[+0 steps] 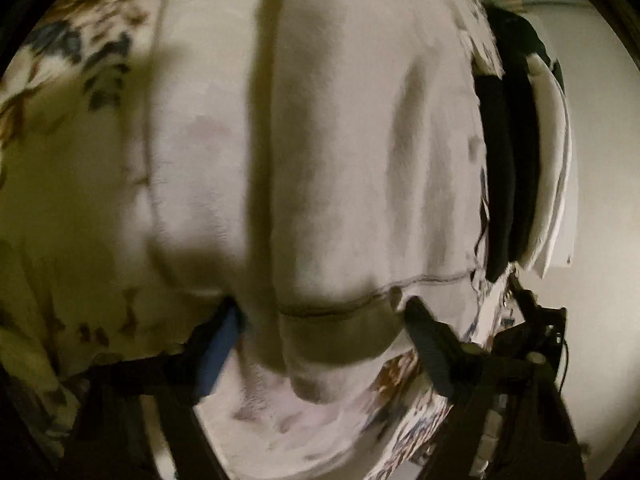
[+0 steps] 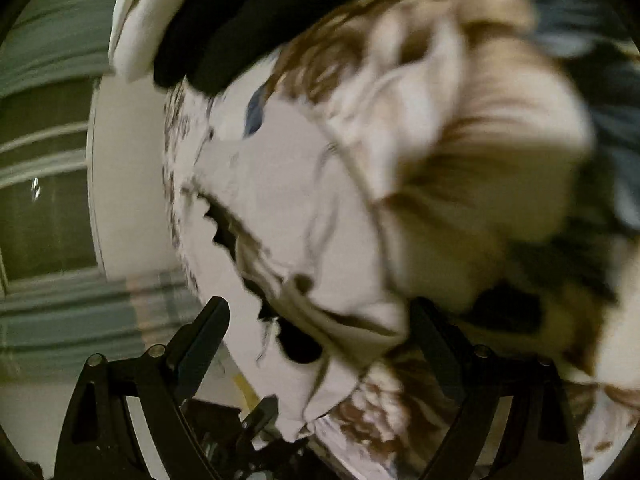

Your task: Fold small clothes

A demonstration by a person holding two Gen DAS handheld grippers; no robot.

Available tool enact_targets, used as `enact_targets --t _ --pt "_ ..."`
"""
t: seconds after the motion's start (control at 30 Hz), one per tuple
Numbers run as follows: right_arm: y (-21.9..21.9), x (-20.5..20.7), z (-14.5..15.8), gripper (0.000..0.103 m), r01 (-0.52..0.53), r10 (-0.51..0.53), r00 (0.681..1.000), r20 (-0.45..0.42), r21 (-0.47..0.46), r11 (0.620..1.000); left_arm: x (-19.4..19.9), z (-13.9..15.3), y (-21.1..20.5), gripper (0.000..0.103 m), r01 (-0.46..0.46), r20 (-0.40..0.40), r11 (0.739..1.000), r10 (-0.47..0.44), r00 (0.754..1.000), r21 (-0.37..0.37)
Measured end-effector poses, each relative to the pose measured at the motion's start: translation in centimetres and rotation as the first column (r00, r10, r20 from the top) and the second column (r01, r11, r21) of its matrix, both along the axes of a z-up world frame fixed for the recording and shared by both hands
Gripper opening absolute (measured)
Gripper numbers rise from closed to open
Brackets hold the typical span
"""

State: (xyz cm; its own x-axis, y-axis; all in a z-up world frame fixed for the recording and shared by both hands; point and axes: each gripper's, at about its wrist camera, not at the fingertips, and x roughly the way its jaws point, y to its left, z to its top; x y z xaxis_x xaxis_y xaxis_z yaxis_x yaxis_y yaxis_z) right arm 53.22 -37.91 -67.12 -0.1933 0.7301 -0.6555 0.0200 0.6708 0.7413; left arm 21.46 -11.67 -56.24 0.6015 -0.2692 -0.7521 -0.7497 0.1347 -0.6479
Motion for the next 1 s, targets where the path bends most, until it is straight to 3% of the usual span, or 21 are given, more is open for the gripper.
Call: enact_targets --t 0.1,0.3,0.37,0.43,0.5,0.6,0.77,0.83,0.9,0.97,1.0 --pt "2.1 0.0 0.1 0.092 -0.086 0.086 0.996 0.004 0.004 0.996 -0.6 -0.1 -0.2 0.049 -0.029 -0.016 1.000 0.029 0.999 -0.004" --pt "3.4 0.1 0.2 0.084 -0.161 0.161 0.987 0.015 0.013 0.987 -1.8 -0.8 0.3 0.049 -0.076 0.018 0.994 0.077 0.997 -0.076" --pt "3.9 -0.4 0.2 0.074 -0.191 0.191 0.981 0.021 0.007 0.982 -2.3 -0.6 0.3 0.047 -0.074 0.007 0.995 0.075 0.997 -0.068" --pt "4.3 -0.9 0.0 0.051 -0.227 0.228 0.973 0.025 -0.032 0.973 -2.0 0.4 -0.1 0.046 -0.056 -0.023 0.998 0.056 0.998 -0.024" --pt "4.5 -1.3 0.2 0.037 -0.249 0.254 0.966 0.055 -0.089 0.965 -1.9 1.5 -0.5 0.030 -0.044 -0.057 0.999 0.045 0.997 0.022" --pt "4.7 -1.3 0.6 0.028 -0.246 0.255 0.964 0.076 -0.109 0.963 -1.9 2.5 -0.6 0.023 -0.047 -0.096 0.997 0.052 0.994 0.058" --pt "4.6 -1.0 1.0 0.028 -0.248 0.256 0.965 0.049 -0.129 0.960 -3.7 3.2 -0.3 0.024 -0.073 -0.054 0.997 0.072 0.996 -0.025" --pt "4.2 -0.7 0.7 0.028 -0.245 0.249 0.968 0.024 -0.121 0.962 -4.8 4.5 -0.3 0.033 -0.102 -0.006 0.994 0.102 0.995 -0.030" --pt "4.0 -0.5 0.5 0.028 -0.253 0.256 0.967 0.011 -0.119 0.960 -5.1 5.0 -0.2 0.051 -0.118 0.033 0.993 0.119 0.992 -0.018" --pt "3.7 -0.6 0.4 0.029 -0.256 0.259 0.966 0.008 -0.114 0.960 -4.6 4.3 -0.3 0.053 -0.102 0.035 0.995 0.103 0.994 -0.020" --pt "3.8 -0.5 0.3 0.030 -0.256 0.259 0.966 0.007 -0.117 0.960 -4.0 3.1 -0.2 0.053 -0.107 0.053 0.992 0.110 0.993 -0.060"
